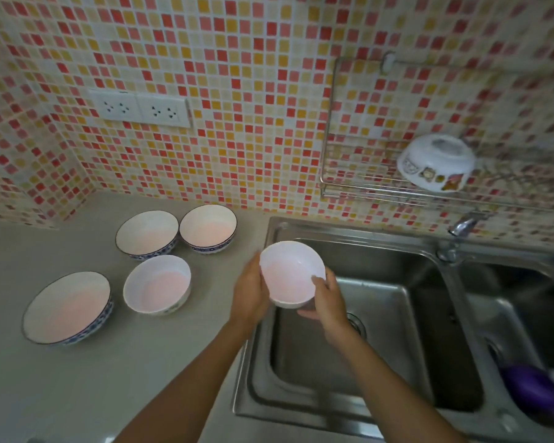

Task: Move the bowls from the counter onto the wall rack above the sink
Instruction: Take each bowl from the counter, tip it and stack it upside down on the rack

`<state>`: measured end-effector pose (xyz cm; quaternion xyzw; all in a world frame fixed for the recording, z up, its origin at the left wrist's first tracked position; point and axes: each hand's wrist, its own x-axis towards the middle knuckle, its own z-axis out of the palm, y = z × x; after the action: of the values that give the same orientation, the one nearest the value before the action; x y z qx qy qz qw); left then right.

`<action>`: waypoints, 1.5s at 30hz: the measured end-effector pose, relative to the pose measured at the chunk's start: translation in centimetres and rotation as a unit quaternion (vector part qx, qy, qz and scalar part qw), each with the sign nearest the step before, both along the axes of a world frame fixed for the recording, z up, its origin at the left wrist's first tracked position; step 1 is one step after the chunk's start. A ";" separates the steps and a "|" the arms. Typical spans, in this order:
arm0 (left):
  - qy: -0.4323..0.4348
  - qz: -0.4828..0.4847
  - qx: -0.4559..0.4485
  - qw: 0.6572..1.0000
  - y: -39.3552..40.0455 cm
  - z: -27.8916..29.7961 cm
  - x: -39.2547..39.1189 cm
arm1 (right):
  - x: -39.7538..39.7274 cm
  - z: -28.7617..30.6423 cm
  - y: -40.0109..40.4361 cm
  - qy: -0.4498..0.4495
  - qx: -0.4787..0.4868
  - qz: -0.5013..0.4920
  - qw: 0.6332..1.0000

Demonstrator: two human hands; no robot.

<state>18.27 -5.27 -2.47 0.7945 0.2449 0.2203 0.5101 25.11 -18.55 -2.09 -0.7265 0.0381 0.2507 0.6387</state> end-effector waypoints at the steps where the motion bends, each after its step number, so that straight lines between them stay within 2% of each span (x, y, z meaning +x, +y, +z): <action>1: 0.002 0.000 -0.011 1.000 -1.2 0.1 0.4 | 0.1 0.1 -0.9 0.014 0.017 -0.016 1.000; 5: -0.001 -0.016 -0.044 0.999 -5.6 0.7 1.4 | 0.4 -0.1 -5.0 0.036 0.047 -0.060 0.996; 8: 0.016 -0.068 0.005 0.998 -8.3 0.0 1.6 | 0.6 -1.0 -8.3 0.056 0.059 -0.087 0.993; 11: 0.034 -0.113 0.007 0.993 -10.6 -1.7 1.3 | 0.7 -2.3 -11.5 0.069 0.073 -0.107 0.989; 14: 0.082 -0.135 0.054 0.986 -12.0 -3.7 0.1 | 0.8 -3.5 -14.9 0.091 0.072 -0.125 0.985; 21: 0.278 -0.227 0.182 0.915 -14.4 -9.4 -5.0 | 1.0 -6.4 -21.3 0.120 0.056 -0.136 0.982; 23: 0.302 -0.228 0.221 0.899 -14.7 -10.7 -5.6 | 1.1 -6.7 -22.5 0.126 0.056 -0.132 0.982; 26: 0.309 -0.197 0.254 0.895 -14.9 -10.9 -5.8 | 1.4 -7.3 -23.6 0.121 0.050 -0.124 0.984; 39: 0.364 -0.178 0.253 0.878 -14.8 -11.4 -5.2 | 2.0 -8.9 -23.9 0.033 -0.018 -0.073 0.997; 45: 0.371 -0.178 0.250 0.876 -14.8 -11.5 -5.3 | 2.3 -9.4 -23.3 -0.069 -0.086 -0.008 0.994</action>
<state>13.01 -20.07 -13.92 0.9492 0.2073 -0.1316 0.1966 27.40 -41.83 -11.44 -0.7942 0.0209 0.1905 0.5767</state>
